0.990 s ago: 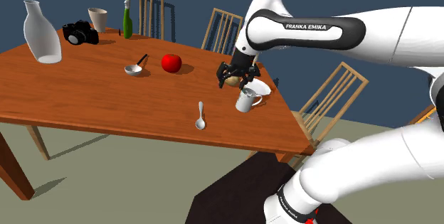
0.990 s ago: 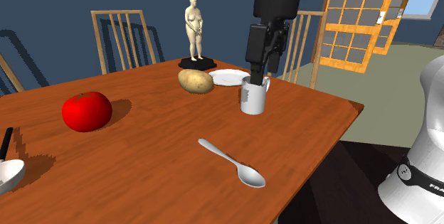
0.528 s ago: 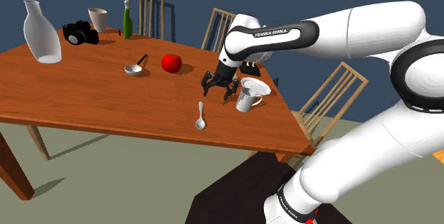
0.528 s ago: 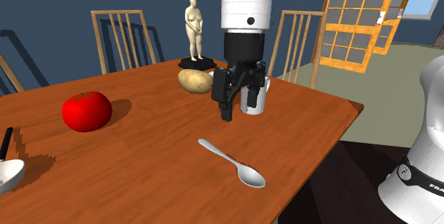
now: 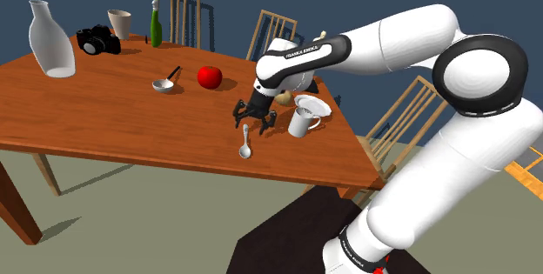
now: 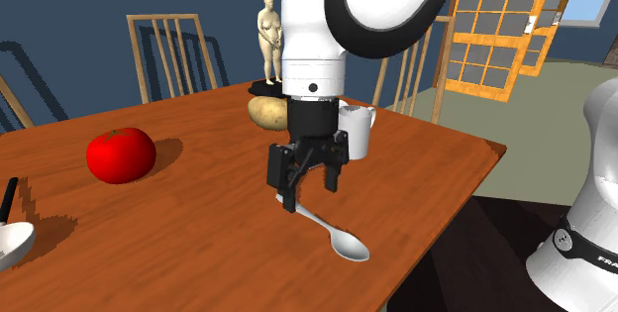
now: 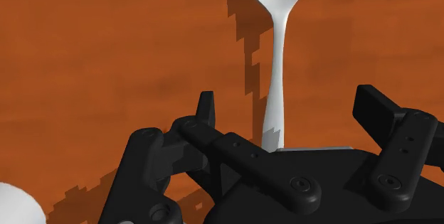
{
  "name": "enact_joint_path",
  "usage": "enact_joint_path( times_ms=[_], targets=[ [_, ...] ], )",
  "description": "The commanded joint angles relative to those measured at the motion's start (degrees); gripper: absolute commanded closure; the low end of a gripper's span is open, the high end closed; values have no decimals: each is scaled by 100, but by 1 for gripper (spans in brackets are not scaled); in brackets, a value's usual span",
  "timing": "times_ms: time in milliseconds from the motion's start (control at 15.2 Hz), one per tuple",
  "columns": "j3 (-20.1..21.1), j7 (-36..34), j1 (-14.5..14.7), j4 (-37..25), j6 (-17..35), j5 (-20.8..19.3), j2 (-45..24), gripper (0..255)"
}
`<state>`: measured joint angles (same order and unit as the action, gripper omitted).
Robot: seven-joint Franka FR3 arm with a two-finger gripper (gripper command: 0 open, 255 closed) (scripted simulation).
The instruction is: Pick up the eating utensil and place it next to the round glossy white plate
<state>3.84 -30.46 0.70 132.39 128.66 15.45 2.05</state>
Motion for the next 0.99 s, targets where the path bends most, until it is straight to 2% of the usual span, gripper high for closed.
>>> enact_joint_path(
  times_ms=[0,198,660,726,924],
  targets=[
    [19,8,19,40,168,34,-122,0],
    [42,30,42,112,366,73,-246,0],
    [42,29,42,112,365,72,-245,0],
    [42,29,42,112,365,72,-245,255],
    [41,30,41,115,359,72,-237,255]
  ],
)
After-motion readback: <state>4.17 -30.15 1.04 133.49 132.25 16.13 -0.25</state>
